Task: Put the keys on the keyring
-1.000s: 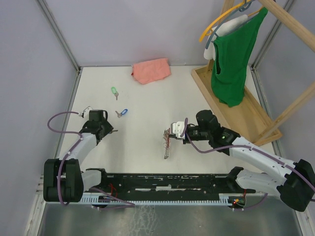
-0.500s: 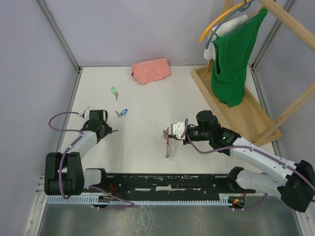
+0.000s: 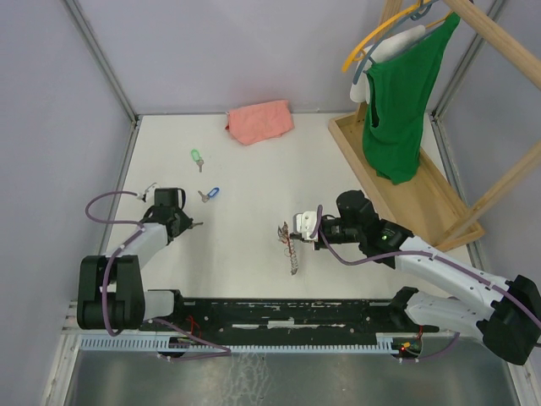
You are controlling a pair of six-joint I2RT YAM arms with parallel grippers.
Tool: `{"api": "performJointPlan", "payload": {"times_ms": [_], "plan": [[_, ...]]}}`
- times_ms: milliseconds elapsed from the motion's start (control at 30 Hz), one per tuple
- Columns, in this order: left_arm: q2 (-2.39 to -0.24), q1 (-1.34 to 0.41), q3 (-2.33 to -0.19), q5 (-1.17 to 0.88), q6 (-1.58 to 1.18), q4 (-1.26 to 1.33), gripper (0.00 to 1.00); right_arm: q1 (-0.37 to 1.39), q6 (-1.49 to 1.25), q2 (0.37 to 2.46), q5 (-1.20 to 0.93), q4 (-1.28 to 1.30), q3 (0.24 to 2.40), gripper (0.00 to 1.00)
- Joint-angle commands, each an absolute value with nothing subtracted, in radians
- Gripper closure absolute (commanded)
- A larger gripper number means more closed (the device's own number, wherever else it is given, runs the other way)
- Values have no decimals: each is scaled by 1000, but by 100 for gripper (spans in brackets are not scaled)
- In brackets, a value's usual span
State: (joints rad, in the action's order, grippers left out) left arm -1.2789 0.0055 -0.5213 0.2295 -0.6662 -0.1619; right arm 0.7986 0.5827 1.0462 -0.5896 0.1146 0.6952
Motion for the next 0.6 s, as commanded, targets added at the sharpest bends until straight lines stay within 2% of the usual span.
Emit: {"api": "performJointPlan", "payload": {"times_ms": [0, 200, 467, 567], "plan": [[-1297, 12, -562, 221, -641, -119, 70, 805, 596, 1019, -591, 74, 713, 99], [-1322, 12, -573, 194, -624, -115, 75, 807, 597, 1020, -592, 77, 713, 99], [-1339, 7, -597, 84, -576, -134, 96, 807, 600, 1023, -594, 81, 715, 99], [-1331, -11, -603, 62, -568, -143, 97, 807, 601, 1023, -594, 89, 720, 99]]}}
